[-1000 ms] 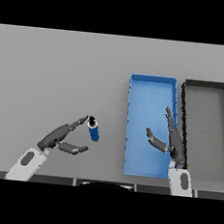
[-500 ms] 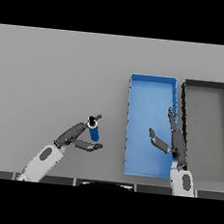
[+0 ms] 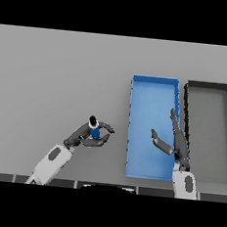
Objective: Pick up the blue pipe and place it into the blue bin.
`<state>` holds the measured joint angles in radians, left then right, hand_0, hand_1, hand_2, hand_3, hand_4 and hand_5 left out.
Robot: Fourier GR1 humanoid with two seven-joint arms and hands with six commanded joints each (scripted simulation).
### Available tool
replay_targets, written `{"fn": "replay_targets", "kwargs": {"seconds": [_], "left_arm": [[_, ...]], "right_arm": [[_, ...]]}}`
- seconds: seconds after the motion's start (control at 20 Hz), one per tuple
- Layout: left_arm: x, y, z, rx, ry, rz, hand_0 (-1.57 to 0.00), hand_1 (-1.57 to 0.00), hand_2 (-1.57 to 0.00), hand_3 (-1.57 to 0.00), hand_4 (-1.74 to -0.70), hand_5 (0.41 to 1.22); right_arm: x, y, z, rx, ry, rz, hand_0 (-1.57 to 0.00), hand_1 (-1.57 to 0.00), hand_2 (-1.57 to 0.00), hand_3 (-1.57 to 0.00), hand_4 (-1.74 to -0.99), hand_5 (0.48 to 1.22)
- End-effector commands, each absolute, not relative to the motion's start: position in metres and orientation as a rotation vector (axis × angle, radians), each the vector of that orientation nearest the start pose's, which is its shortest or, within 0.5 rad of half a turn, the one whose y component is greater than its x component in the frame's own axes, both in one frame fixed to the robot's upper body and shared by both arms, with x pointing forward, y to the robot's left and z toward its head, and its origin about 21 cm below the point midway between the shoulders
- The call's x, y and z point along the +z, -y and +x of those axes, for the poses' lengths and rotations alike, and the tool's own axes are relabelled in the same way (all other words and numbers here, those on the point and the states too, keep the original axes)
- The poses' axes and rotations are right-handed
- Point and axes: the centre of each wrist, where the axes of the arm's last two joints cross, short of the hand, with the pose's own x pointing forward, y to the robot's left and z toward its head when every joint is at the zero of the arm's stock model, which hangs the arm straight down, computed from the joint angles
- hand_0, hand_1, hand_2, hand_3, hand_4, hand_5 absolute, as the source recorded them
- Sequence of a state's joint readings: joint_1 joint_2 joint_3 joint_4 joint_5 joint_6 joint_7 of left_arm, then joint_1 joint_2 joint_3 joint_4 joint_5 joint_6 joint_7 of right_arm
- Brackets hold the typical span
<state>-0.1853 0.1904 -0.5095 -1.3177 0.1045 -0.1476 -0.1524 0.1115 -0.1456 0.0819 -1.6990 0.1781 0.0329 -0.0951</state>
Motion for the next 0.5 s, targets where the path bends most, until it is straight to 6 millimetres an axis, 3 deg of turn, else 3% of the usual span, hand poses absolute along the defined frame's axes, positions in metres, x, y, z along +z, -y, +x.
{"fn": "replay_targets", "kwargs": {"seconds": [0.0, 0.15, 0.2, 0.45], "left_arm": [[-0.033, -0.149, 0.26, -0.64, 1.477, -0.433, -0.6, -0.75, -0.87, -0.91, -1.44, 0.91], [-0.033, -0.145, 0.253, -0.647, 1.49, -0.458, -1.07, -1.15, -1.21, -1.19, -1.58, 1.062], [-0.032, -0.145, 0.252, -0.661, 1.505, -0.448, -1.17, -1.24, -1.28, -1.27, -1.55, 1.094], [-0.024, -0.131, 0.246, -0.66, 1.581, -0.458, -1.44, -1.46, -1.48, -1.47, -1.48, 1.179]], "right_arm": [[0.013, 0.251, 0.221, 0.329, 1.672, -0.175, 0.0, 0.0, 0.0, 0.0, -1.219, 0.657], [0.012, 0.249, 0.222, 0.32, 1.667, -0.161, 0.0, 0.0, 0.0, 0.0, -1.233, 0.66], [0.012, 0.25, 0.221, 0.32, 1.663, -0.162, 0.0, 0.0, 0.0, 0.0, -1.228, 0.656], [0.011, 0.25, 0.224, 0.316, 1.663, -0.156, 0.0, 0.0, 0.0, 0.0, -1.217, 0.631]]}}
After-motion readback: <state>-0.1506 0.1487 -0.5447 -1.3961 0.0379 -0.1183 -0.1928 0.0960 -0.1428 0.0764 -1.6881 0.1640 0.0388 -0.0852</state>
